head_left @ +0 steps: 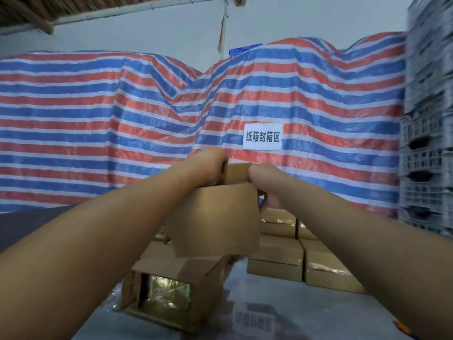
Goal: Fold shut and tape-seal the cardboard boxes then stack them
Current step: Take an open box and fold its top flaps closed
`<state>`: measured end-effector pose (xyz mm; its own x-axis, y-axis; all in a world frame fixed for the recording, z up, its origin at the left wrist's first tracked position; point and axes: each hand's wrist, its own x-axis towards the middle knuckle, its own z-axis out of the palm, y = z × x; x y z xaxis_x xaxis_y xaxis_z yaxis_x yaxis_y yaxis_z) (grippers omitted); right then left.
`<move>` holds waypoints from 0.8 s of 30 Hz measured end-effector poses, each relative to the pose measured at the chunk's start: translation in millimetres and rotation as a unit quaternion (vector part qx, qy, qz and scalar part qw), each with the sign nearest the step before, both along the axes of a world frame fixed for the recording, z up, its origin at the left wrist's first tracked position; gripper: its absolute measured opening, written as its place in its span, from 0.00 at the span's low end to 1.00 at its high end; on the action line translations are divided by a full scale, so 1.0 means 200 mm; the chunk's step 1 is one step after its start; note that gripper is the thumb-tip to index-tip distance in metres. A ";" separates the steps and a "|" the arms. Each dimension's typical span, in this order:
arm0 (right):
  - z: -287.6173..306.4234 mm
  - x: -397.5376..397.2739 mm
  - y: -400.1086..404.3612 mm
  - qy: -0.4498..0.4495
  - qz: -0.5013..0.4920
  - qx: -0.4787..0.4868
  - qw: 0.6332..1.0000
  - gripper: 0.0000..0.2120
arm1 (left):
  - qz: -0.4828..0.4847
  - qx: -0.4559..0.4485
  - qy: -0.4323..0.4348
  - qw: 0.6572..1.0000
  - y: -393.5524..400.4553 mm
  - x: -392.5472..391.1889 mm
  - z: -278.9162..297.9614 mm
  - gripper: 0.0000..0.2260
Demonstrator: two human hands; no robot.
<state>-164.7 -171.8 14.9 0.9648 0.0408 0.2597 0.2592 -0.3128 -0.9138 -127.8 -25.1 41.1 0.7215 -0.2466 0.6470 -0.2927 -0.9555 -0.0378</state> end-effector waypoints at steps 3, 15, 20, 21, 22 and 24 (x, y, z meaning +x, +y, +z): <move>-0.04 -0.06 -0.23 -0.004 -0.028 -0.059 0.998 0.09 | -0.030 0.002 0.013 0.999 -0.21 -0.02 -0.04 0.11; -0.49 -0.18 -0.78 0.131 -0.102 -0.055 0.985 0.09 | -0.102 0.048 0.150 0.982 -0.79 0.09 -0.54 0.09; -0.64 -0.18 -0.90 0.178 -0.093 -0.009 0.980 0.11 | -0.108 0.049 0.252 0.960 -0.99 0.22 -0.67 0.03; -0.64 -0.17 -0.91 0.176 -0.088 0.007 0.980 0.11 | -0.115 0.063 0.251 0.959 -0.99 0.24 -0.66 0.02; -0.64 -0.16 -0.91 0.175 -0.087 0.018 0.980 0.11 | -0.124 0.087 0.250 0.956 -0.97 0.25 -0.65 0.03; -0.64 -0.15 -0.92 0.177 -0.085 0.015 0.980 0.11 | -0.146 0.120 0.265 0.946 -0.90 0.23 -0.60 0.05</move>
<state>-195.6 -354.8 -112.4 0.9870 -0.1302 -0.0944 -0.1294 -0.2945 -0.9468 -82.6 -204.8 -79.5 0.8077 -0.5785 0.1141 -0.5805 -0.8141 -0.0178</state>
